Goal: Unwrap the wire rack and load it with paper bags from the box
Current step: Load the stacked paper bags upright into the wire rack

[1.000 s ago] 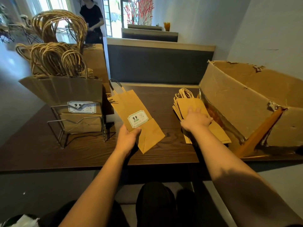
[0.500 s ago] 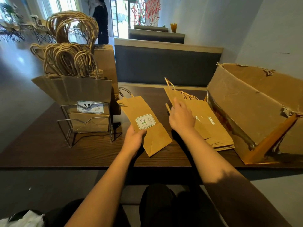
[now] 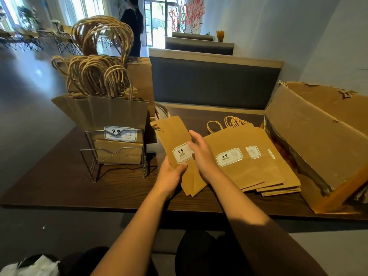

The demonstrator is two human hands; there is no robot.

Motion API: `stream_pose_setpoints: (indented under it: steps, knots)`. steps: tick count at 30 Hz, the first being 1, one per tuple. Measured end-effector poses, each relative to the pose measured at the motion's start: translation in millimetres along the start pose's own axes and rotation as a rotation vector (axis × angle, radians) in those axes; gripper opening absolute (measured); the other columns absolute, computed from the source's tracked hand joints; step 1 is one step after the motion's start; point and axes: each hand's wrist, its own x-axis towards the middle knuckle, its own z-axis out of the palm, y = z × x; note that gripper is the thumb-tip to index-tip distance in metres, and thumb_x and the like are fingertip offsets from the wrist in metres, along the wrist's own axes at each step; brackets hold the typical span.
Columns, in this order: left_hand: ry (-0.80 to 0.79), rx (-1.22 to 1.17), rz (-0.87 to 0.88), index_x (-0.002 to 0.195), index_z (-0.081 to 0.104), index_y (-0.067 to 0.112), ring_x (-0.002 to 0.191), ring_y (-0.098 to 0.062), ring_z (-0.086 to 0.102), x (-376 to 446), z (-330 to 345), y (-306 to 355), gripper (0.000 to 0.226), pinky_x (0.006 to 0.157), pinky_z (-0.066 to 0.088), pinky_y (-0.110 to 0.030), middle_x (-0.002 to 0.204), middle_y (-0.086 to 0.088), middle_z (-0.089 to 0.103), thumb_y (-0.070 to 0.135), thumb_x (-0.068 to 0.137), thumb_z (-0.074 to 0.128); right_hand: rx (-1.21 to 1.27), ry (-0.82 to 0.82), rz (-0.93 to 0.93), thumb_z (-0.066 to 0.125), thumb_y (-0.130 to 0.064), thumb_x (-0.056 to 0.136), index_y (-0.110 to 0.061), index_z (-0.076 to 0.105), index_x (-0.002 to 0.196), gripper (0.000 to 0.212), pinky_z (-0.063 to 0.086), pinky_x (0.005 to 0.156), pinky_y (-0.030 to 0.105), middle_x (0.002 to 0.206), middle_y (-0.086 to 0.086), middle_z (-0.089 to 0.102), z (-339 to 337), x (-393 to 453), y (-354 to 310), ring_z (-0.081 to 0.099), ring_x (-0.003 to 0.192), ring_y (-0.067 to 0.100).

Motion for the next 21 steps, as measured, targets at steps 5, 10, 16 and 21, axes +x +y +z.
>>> stream_pose_setpoints:
  steps: [5,10,16,21]
  knots:
    - [0.123,-0.006,0.016,0.127,0.057,0.028,0.115,-0.014,0.068,5.1,3.3,0.6,0.047,0.103,0.054,-0.044,0.123,0.004,0.072,-0.006,0.096,0.060,-0.946,0.407,-0.016,0.063,-0.036,0.089,-0.034,0.048,0.141,0.054,0.036,0.111,0.050,0.148,0.000,0.045,-57.6,6.6,13.2,0.038,0.138,0.030]
    - [0.151,-0.009,0.017,0.135,0.052,0.026,0.116,-0.012,0.066,4.5,5.0,1.1,0.046,0.104,0.053,-0.042,0.124,0.006,0.070,-0.001,0.098,0.059,-1.345,0.259,0.214,0.071,-0.072,0.073,-0.025,0.031,0.150,0.098,0.034,0.106,0.045,0.147,0.014,0.041,-84.6,6.9,23.5,0.037,0.131,0.036]
    - [0.189,-0.041,-0.003,0.125,0.052,0.034,0.112,-0.009,0.065,2.1,5.1,4.3,0.045,0.101,0.052,-0.038,0.118,0.010,0.069,-0.001,0.097,0.058,-1.184,0.372,0.224,0.090,-0.046,0.068,-0.023,0.029,0.148,0.103,0.049,0.097,0.045,0.137,0.019,0.045,-89.5,19.6,11.8,0.050,0.124,0.039]
    - [0.174,-0.044,0.006,0.122,0.051,0.034,0.106,-0.006,0.064,0.2,5.1,6.2,0.043,0.085,0.051,-0.027,0.114,0.012,0.068,-0.001,0.098,0.057,-0.923,0.560,0.035,0.080,-0.032,0.085,-0.018,0.046,0.136,0.063,0.052,0.084,0.039,0.132,0.010,0.053,-101.9,15.1,-8.8,0.060,0.115,0.031]
